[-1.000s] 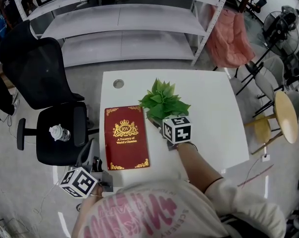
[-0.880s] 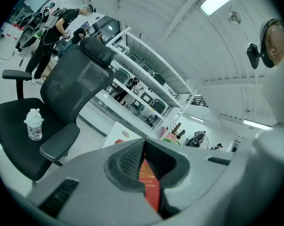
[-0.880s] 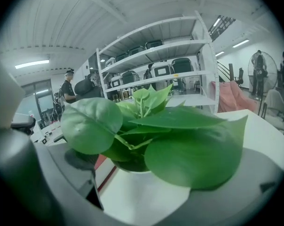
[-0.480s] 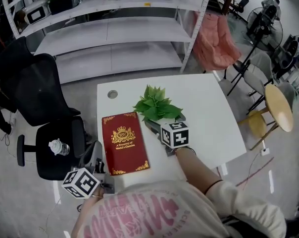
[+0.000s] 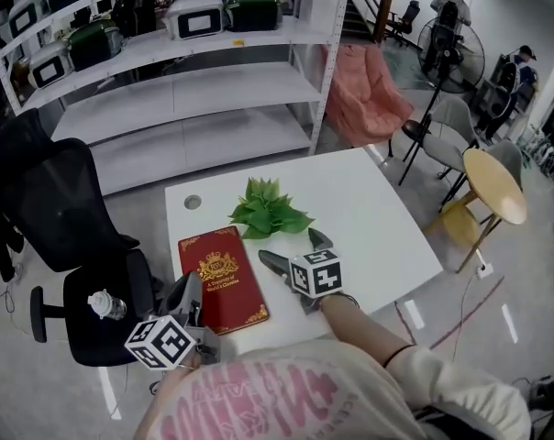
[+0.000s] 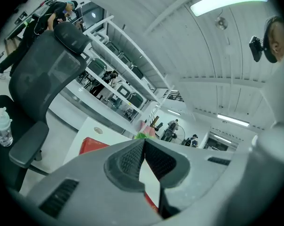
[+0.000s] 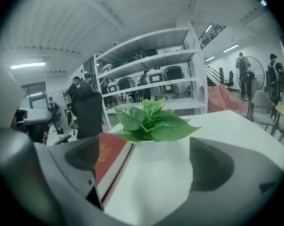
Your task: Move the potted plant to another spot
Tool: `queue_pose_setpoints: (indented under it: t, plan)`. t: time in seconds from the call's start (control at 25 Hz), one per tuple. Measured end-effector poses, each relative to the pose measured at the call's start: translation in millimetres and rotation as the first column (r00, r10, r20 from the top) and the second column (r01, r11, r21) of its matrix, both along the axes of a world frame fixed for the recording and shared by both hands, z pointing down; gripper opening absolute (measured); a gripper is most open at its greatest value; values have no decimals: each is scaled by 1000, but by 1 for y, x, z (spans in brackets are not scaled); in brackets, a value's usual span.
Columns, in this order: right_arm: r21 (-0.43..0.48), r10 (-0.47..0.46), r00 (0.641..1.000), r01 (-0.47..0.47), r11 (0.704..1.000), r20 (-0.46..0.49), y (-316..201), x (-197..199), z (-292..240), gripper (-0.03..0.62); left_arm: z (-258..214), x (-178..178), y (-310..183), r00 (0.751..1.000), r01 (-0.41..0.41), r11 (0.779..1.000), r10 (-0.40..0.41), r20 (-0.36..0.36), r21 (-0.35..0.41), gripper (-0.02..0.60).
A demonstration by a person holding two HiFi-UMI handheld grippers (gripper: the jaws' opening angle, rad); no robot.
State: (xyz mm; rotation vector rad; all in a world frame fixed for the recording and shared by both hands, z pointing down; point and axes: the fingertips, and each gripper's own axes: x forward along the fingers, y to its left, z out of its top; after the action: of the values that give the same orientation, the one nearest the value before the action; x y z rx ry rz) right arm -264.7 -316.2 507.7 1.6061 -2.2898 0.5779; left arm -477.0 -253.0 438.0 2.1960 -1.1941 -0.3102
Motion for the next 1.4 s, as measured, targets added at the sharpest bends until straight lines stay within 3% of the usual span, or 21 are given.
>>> queue_pose_setpoints:
  t: [0.2,0.36,0.52,0.88,1.12,1.24,1.4]
  plan:
    - [0,8,1000,-8,1000,-2,24,6,0,586,-4,14,7,999,-34,999,34,-8,17,5]
    - [-13,46,990,-45,999,132,38,17,-12,584,-2,25,11,999,-40,999,40,-21,21,5]
    - [35,51,974,-61,998,222,46,32,-37,583,0,39,18,999,-52,998,52,-14,20,5]
    - [152,-57,982,30,988,180,78,61,-84,561,-18,87,43,999,-26,999,27,-22,39,5]
    - [192,-113,963,66,979,245,104,87,-105,439,-33,124,70,1000,-8,998,10,-22,61,5]
    - [217,-146,947,84,972,286,116,96,-111,301,-37,136,84,1000,4,998,-4,-4,68,5]
    - [219,-172,945,112,969,278,134,108,-110,181,-44,144,108,999,41,996,-43,24,77,5]
